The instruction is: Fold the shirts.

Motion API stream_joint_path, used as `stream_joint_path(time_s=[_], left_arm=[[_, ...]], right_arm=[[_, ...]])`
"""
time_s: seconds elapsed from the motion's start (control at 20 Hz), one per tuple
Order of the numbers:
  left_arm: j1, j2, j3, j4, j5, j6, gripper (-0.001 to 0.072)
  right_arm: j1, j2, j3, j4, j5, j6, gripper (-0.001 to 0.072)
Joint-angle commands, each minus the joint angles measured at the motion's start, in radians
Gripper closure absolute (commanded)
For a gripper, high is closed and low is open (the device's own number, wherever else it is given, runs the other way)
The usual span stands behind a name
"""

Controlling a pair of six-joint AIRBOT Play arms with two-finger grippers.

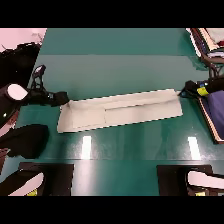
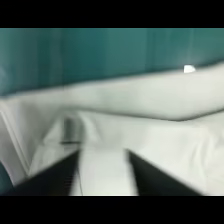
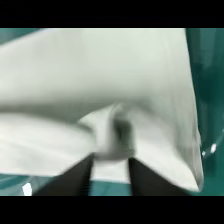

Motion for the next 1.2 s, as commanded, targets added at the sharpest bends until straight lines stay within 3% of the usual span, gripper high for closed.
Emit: stream_joint_path(time_s=[0.0,0.15,0.2,0.25,0.3,0.6,0.8,0.85,0.9,0.95,1.0,1.15], left_arm=[[0.000,-0.062,0.058,-0.001,0.097,0.010,0.0115],[-0.001,-0.059,0.113,-0.010,0.004,0.009,0.0145],[-0.001,-0.059,0.116,-0.036,-0.021,0.009,0.0364],[-0.006,-0.061,0.116,-0.057,-0.033,0.011,0.0566],[-0.021,-0.061,0.114,-0.059,-0.030,0.023,0.0682],[-0.218,-0.101,0.112,-0.085,0.064,-0.011,0.0682],[-0.343,-0.225,0.126,-0.212,0.172,-0.010,0.0682],[-0.368,-0.262,0.143,-0.230,0.185,-0.010,0.0682],[-0.393,-0.303,0.167,-0.237,0.189,-0.010,0.0682],[-0.415,-0.344,0.199,-0.238,0.185,-0.010,0.0682],[-0.434,-0.383,0.230,-0.238,0.175,-0.010,0.0682],[-0.482,-0.489,0.337,-0.238,0.147,-0.009,0.0682]], right_arm=[[-0.016,-0.153,0.129,0.106,0.013,-0.012,0.0298],[-0.082,-0.181,0.152,0.078,0.098,-0.082,0.0298],[-0.113,-0.181,0.140,0.060,0.109,-0.097,0.0283],[-0.150,-0.182,0.119,0.058,0.104,-0.109,0.0183],[-0.188,-0.189,0.096,0.066,0.100,-0.126,0.0166],[-0.244,-0.326,0.043,0.140,0.138,-0.206,0.0188],[-0.156,-0.392,0.043,0.229,0.138,-0.246,0.0212],[-0.134,-0.397,0.043,0.228,0.133,-0.264,0.0254],[-0.110,-0.396,0.043,0.230,0.124,-0.281,0.0473],[-0.094,-0.389,0.045,0.230,0.117,-0.303,0.0634],[-0.081,-0.375,0.045,0.231,0.111,-0.322,0.0695],[-0.072,-0.288,0.045,0.347,0.121,-0.367,0.0696]])
